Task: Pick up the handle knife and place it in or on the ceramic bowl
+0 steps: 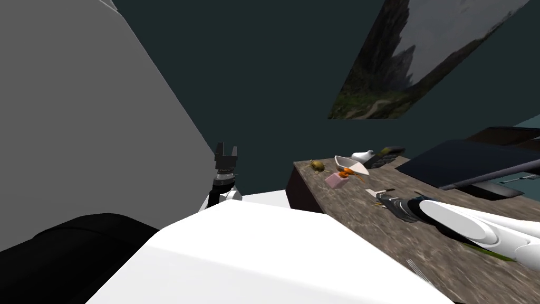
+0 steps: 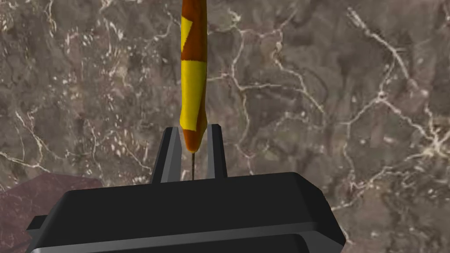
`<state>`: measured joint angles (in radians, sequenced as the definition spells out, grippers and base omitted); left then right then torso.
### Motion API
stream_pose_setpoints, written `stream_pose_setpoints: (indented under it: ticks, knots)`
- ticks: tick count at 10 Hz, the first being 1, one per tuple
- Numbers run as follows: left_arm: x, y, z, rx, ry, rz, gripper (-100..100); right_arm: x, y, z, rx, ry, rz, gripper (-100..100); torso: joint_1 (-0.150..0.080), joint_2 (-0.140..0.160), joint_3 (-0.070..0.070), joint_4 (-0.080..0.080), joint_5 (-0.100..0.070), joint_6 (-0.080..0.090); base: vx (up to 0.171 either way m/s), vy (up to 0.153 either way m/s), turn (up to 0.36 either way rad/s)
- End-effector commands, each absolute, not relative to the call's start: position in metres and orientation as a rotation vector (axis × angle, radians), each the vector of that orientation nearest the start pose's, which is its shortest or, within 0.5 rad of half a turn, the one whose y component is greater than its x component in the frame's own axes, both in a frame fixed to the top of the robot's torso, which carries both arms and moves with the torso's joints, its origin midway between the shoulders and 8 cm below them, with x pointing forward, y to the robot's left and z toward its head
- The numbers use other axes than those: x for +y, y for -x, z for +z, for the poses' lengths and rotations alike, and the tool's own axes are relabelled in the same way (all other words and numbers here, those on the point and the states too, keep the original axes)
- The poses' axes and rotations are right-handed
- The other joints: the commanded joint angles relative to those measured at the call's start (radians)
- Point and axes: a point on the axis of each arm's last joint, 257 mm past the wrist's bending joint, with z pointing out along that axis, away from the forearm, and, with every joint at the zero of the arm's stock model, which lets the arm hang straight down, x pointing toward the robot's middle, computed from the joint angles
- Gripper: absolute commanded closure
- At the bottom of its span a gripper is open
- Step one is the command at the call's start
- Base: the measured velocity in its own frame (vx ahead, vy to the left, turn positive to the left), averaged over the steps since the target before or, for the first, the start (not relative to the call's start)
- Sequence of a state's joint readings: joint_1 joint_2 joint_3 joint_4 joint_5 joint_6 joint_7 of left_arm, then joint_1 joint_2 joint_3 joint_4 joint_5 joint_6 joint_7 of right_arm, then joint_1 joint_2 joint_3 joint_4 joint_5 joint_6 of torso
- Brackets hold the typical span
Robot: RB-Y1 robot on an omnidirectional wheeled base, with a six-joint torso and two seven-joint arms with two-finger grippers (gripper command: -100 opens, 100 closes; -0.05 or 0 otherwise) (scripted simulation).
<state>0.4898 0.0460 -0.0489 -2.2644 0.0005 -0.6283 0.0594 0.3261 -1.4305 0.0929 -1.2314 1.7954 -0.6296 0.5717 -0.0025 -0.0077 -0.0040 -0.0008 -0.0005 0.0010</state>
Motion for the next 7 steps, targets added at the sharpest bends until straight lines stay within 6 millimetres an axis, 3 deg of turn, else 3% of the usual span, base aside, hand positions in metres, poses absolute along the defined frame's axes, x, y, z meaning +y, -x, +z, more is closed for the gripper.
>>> stream_pose_setpoints:
  ticks: [1,3,4,7]
  knots:
    - [0.254,-0.327,0.043,0.553,0.555,-1.442,0,-0.743,-0.268,-0.278,1.954,2.376,-0.932,100,0.0,0.0,0.0,0.0,0.0,0.0,0.042,-0.002,0.279]
    - [0.254,-0.327,0.043,0.553,0.555,-1.442,0,-0.772,-0.251,-0.267,2.049,2.306,-1.006,100,0.001,-0.001,-0.001,0.0,0.0,0.001,0.054,-0.001,0.244]
    - [0.254,-0.327,0.043,0.553,0.555,-1.442,0,-0.772,-0.251,-0.267,2.049,2.306,-1.006,100,0.001,-0.001,-0.001,0.0,0.0,0.0,0.04,-0.002,0.096]
    - [0.254,-0.327,0.043,0.553,0.555,-1.442,0,-0.813,-0.22,-0.251,2.18,2.198,-1.122,100,0.001,0.0,0.0,0.0,0.0,0.0,0.04,-0.001,0.237]
